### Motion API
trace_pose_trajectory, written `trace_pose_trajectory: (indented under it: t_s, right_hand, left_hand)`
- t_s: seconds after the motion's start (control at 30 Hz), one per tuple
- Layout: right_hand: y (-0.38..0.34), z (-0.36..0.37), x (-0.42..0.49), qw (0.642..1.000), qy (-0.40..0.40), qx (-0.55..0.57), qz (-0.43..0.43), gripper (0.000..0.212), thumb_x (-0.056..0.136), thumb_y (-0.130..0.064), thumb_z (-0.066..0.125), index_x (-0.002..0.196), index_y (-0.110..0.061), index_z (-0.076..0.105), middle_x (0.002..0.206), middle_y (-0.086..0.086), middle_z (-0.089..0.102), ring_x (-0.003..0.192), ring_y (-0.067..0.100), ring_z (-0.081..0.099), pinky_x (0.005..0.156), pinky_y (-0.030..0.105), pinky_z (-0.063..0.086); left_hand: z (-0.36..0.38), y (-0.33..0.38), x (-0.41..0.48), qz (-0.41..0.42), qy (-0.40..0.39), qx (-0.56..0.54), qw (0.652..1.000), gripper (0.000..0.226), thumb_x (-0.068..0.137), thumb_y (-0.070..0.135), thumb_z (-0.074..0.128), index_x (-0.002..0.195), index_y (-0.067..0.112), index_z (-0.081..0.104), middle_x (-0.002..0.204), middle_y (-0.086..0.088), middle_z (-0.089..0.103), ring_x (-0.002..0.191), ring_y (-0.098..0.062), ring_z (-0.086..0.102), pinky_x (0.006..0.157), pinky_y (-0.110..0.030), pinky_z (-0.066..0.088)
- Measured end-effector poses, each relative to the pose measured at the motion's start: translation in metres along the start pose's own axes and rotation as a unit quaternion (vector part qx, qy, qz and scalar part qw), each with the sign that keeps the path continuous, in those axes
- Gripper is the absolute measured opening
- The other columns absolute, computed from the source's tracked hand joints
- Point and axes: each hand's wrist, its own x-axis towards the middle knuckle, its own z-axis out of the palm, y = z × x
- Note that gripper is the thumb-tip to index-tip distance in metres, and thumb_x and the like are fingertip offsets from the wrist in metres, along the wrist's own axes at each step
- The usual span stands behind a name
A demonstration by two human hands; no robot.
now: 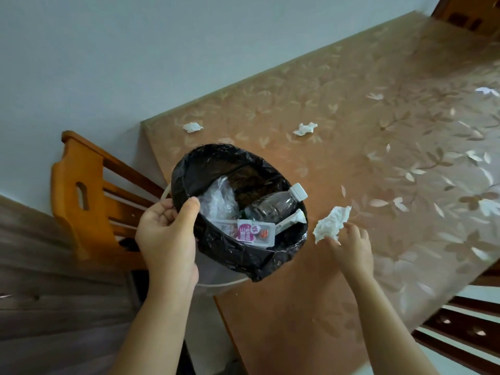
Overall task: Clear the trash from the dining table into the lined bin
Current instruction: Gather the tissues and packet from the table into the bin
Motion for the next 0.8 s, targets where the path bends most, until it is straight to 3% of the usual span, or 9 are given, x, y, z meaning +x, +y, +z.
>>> trace_pose_trajectory:
  t_s: [0.1, 0.23, 0.4, 0.63, 0.8]
  right_hand:
    - [0.000, 0.014, 0.010, 0.999, -0.029, -0.018, 0.003, 0.050, 0.076, -0.027, 0.065, 0.119, -0.009, 0.047, 0.120, 0.015, 0.046, 0.113, 0.033, 0.044, 0.075, 0.039, 0.040]
    - [0.002, 0.025, 0.017, 0.999, -0.007, -0.039, -0.003, 0.041, 0.077, -0.021, 0.064, 0.112, -0.007, 0.050, 0.113, 0.016, 0.046, 0.109, 0.033, 0.040, 0.073, 0.039, 0.038]
    - [0.012, 0.027, 0.017, 0.998, -0.016, -0.024, -0.049, 0.023, 0.080, -0.011, 0.058, 0.103, -0.009, 0.059, 0.098, 0.013, 0.050, 0.097, 0.033, 0.049, 0.069, 0.037, 0.043]
    - [0.031, 0.023, -0.005, 0.997, -0.028, 0.030, -0.064, 0.008, 0.081, -0.009, 0.055, 0.084, -0.008, 0.062, 0.081, 0.003, 0.051, 0.069, 0.020, 0.047, 0.056, 0.028, 0.033]
    - [0.027, -0.001, -0.031, 0.995, 0.019, 0.058, -0.077, 0.007, 0.078, -0.005, 0.059, 0.072, -0.007, 0.059, 0.070, 0.005, 0.051, 0.060, 0.015, 0.044, 0.052, 0.024, 0.031]
  left_hand:
    - [0.005, -0.001, 0.001, 0.002, 0.007, 0.014, 1.000, 0.030, 0.075, 0.015, 0.071, 0.100, 0.004, 0.059, 0.092, -0.012, 0.065, 0.079, -0.019, 0.063, 0.066, -0.027, 0.054]
    - [0.004, -0.001, 0.003, 0.009, 0.010, 0.021, 1.000, 0.036, 0.074, 0.015, 0.071, 0.105, 0.000, 0.059, 0.100, -0.021, 0.065, 0.083, -0.025, 0.064, 0.073, -0.035, 0.055]
    - [0.003, -0.003, 0.000, 0.009, 0.010, 0.022, 1.000, 0.031, 0.073, 0.015, 0.071, 0.100, 0.003, 0.060, 0.094, -0.017, 0.066, 0.081, -0.024, 0.064, 0.072, -0.034, 0.055]
    - [0.003, -0.005, 0.000, 0.017, -0.001, 0.009, 1.000, 0.029, 0.074, 0.014, 0.070, 0.099, 0.002, 0.059, 0.089, -0.012, 0.064, 0.077, -0.018, 0.062, 0.066, -0.026, 0.054]
    - [0.000, -0.006, -0.005, 0.035, -0.044, -0.010, 0.998, 0.023, 0.074, 0.011, 0.070, 0.092, 0.002, 0.058, 0.078, -0.008, 0.059, 0.067, -0.014, 0.057, 0.057, -0.016, 0.049]
